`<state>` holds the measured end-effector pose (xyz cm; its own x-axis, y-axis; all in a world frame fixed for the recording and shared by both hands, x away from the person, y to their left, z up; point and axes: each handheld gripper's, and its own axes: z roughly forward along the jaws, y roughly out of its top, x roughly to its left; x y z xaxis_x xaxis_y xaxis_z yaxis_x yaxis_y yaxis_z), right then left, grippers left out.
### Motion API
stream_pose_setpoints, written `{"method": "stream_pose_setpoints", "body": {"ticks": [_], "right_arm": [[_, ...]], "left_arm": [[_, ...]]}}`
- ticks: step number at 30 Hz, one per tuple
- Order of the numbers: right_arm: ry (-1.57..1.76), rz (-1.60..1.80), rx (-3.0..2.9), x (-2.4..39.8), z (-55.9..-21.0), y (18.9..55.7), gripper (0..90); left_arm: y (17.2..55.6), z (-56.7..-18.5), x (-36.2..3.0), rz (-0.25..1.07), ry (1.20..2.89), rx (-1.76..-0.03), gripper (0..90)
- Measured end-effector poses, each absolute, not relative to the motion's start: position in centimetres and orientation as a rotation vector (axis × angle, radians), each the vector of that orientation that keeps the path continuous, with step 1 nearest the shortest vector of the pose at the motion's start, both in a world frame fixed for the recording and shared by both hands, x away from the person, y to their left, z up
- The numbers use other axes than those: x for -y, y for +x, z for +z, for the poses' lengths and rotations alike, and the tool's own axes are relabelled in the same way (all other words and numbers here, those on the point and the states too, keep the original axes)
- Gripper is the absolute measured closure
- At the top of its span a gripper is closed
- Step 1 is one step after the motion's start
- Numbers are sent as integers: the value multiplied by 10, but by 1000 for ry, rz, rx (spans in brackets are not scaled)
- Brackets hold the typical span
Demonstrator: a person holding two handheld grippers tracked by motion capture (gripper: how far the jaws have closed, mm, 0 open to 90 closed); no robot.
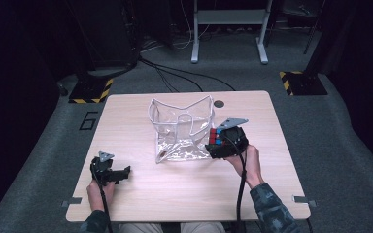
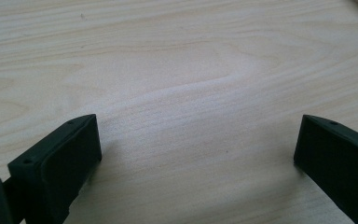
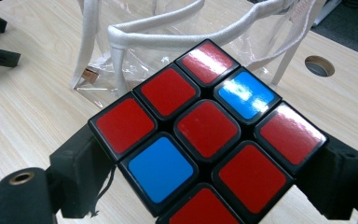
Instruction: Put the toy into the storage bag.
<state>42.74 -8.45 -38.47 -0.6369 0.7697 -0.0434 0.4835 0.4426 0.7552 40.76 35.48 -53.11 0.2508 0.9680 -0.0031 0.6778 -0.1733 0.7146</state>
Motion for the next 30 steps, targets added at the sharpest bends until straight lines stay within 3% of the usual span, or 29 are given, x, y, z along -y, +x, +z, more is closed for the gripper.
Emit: {"method": "stream_pose_setpoints", "body": {"ticks": [30], "right_arm": [[1005,1042,-2295,79,-348,444,140]], "left_arm": [[408,-531,-355,624,1927,-1495,4]]}}
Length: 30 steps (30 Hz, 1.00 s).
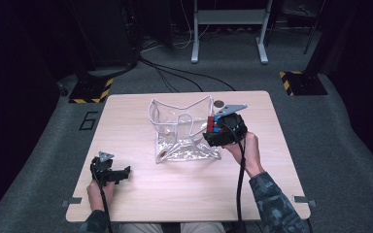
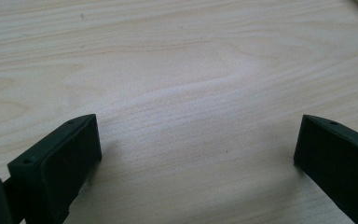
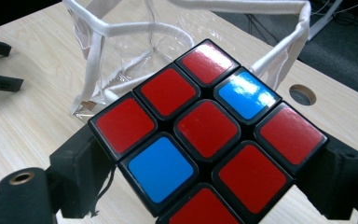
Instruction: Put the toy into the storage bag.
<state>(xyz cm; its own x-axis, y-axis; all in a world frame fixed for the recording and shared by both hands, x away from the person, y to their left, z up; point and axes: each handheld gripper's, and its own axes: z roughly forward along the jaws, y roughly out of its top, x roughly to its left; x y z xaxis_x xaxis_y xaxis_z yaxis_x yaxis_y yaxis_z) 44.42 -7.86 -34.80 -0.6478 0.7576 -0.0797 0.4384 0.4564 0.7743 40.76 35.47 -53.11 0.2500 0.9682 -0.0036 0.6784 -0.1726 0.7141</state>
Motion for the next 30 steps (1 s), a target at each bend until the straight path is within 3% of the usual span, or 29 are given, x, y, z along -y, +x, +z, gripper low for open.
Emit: {"method": "stream_pose_setpoints", "body": {"ticks": [30], "right_arm": [[964,1059,-2297,57,-316,468,139]], "left_arm": [[407,-531,-354,621,1923,-1498,3]]}}
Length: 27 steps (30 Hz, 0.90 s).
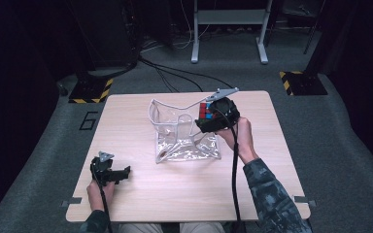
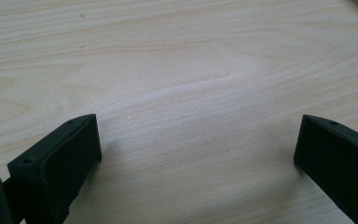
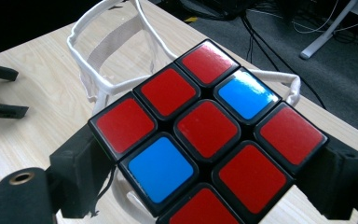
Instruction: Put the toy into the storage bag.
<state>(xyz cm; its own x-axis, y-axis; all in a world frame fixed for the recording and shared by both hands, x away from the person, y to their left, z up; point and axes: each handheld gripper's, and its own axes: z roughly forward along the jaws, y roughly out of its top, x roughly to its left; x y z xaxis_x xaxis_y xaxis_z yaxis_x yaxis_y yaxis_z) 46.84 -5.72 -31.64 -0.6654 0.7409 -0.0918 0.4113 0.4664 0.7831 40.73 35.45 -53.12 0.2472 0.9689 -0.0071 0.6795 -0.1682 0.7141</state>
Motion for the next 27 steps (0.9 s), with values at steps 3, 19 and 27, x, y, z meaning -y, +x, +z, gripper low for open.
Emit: {"method": "stream_pose_setpoints", "body": {"ticks": [3,19,27], "right_arm": [[963,1070,-2299,54,-314,472,139],[957,1016,-2358,30,-317,500,139],[969,988,-2387,22,-326,514,139]], "left_arm": [[407,-531,-355,624,1929,-1494,3],[407,-531,-355,621,1924,-1497,4],[407,-531,-354,621,1922,-1500,4]]}}
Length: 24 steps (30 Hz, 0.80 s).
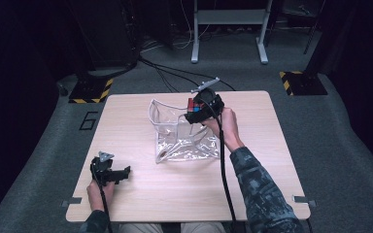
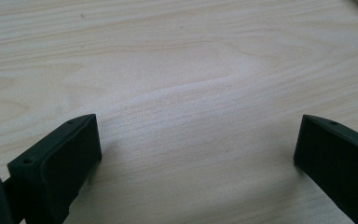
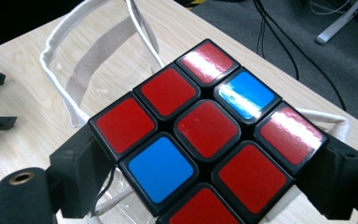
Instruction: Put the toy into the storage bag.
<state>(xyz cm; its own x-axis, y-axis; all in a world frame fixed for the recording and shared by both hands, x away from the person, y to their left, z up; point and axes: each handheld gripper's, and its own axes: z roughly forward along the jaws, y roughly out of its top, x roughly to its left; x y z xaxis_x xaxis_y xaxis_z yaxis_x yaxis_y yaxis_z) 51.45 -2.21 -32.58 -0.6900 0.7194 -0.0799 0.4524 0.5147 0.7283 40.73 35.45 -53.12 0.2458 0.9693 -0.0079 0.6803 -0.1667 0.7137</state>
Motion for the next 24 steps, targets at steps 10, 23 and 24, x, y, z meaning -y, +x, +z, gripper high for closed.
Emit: {"method": "stream_pose_setpoints", "body": {"ticks": [10,23,24], "right_arm": [[988,940,-2414,19,-338,524,139],[1039,891,-2414,31,-346,529,139],[1052,884,-2416,32,-346,529,139]], "left_arm": [[407,-531,-355,621,1925,-1497,4],[407,-531,-354,621,1921,-1501,4],[407,-531,-354,621,1922,-1500,4]]}}
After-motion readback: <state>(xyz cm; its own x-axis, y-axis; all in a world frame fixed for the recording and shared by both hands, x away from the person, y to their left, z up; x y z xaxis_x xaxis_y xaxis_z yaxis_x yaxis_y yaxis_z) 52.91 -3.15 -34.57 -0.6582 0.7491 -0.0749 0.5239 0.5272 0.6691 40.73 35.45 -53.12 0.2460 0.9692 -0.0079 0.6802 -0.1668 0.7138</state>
